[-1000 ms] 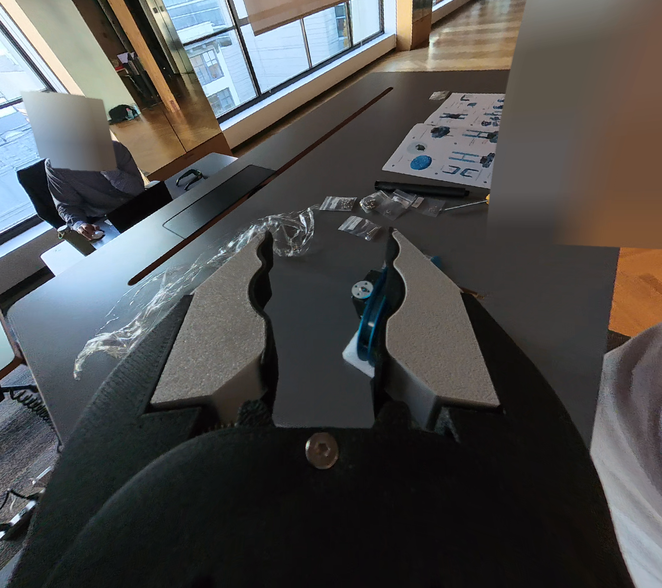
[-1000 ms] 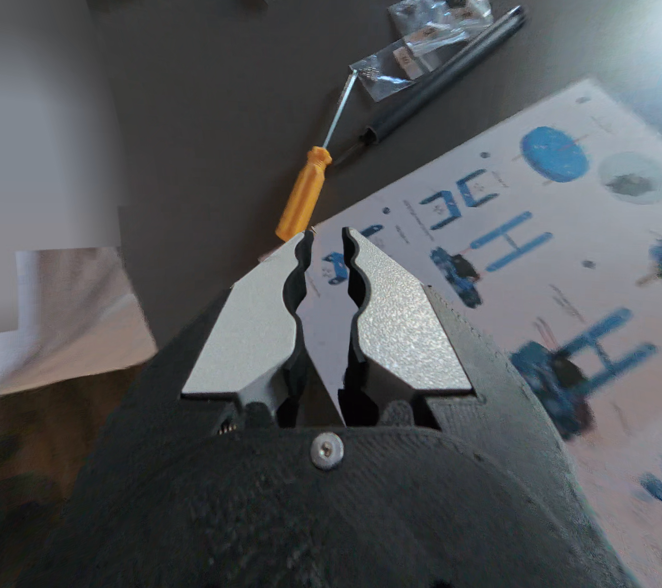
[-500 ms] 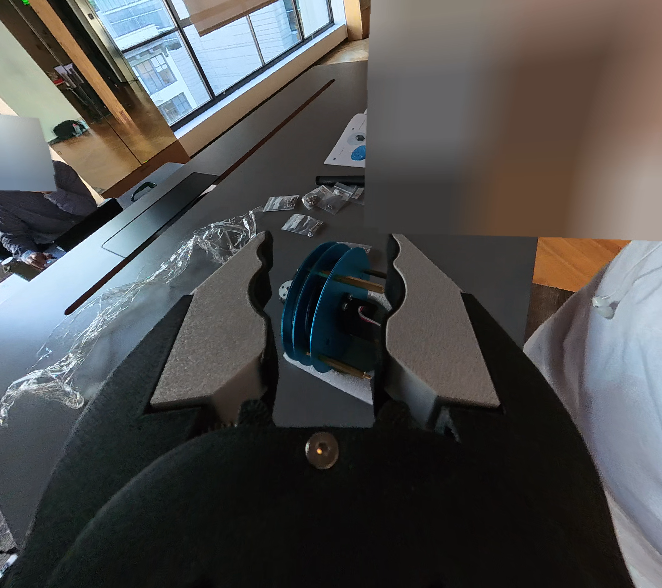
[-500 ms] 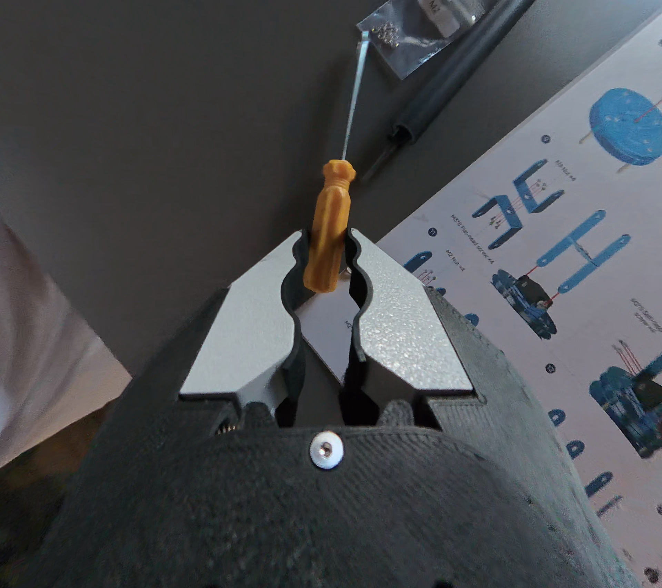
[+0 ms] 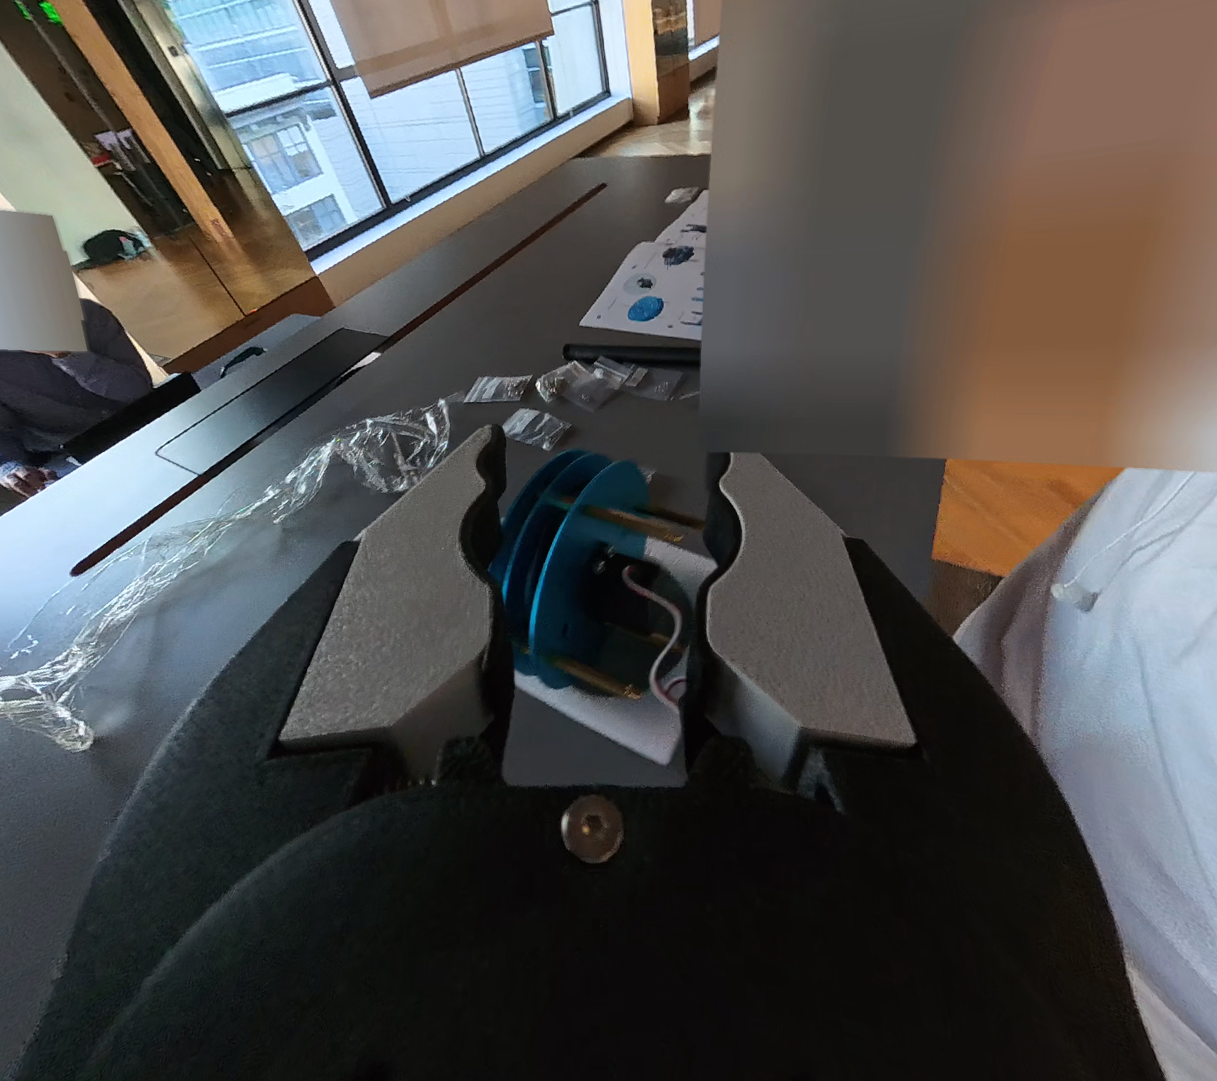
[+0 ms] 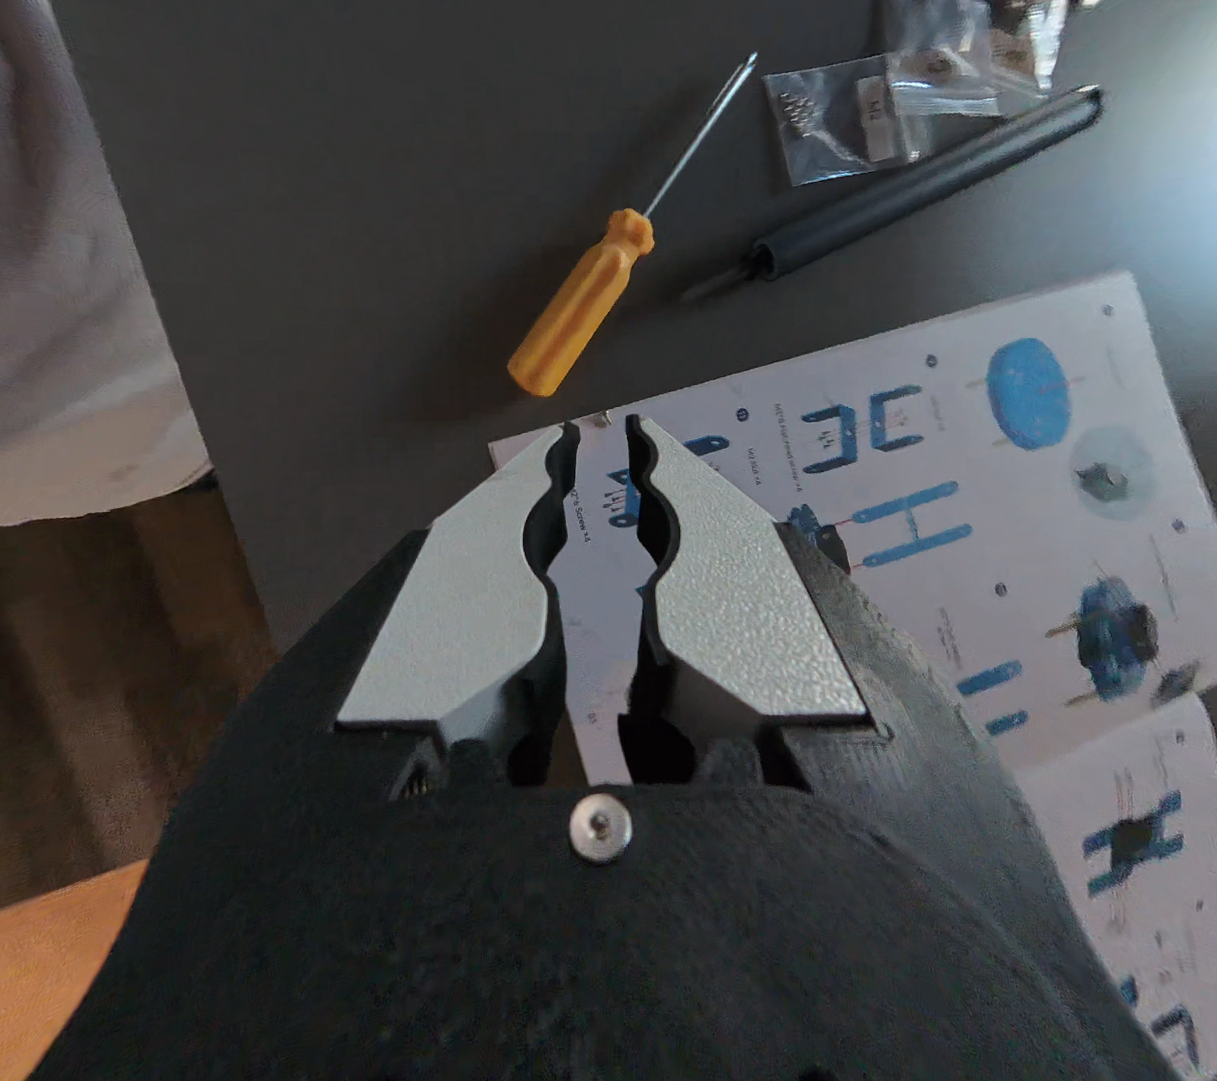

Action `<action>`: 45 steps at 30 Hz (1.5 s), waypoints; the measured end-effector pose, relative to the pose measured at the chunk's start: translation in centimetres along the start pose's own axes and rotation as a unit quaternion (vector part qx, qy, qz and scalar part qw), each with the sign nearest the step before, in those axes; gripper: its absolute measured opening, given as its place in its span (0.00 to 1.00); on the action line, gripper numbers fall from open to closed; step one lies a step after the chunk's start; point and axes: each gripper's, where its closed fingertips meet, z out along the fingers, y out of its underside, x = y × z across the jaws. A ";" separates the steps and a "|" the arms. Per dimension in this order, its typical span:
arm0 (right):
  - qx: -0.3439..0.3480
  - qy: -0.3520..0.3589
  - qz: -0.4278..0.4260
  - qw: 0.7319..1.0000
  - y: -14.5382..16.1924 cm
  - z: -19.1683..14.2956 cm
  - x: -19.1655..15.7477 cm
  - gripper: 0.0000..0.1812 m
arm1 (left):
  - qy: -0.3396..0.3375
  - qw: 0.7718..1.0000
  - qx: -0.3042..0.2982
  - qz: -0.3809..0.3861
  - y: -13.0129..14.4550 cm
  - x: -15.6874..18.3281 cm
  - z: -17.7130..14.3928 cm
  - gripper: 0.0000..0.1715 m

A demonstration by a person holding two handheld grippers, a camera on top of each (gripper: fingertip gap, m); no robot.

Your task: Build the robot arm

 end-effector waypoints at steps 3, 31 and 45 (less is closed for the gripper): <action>0.026 -0.048 0.052 0.997 -1.1 0.9 0.3 0.10 | -0.021 1.000 0.005 -0.019 -0.5 2.2 0.5 0.34; 0.141 -0.134 0.079 0.978 -6.2 -7.5 1.0 0.09 | 0.139 0.971 -0.149 0.124 3.8 15.1 27.3 0.01; 0.023 -0.047 0.272 0.961 -5.4 5.8 12.6 0.14 | 0.052 0.962 -0.269 -0.019 10.0 13.8 21.4 0.01</action>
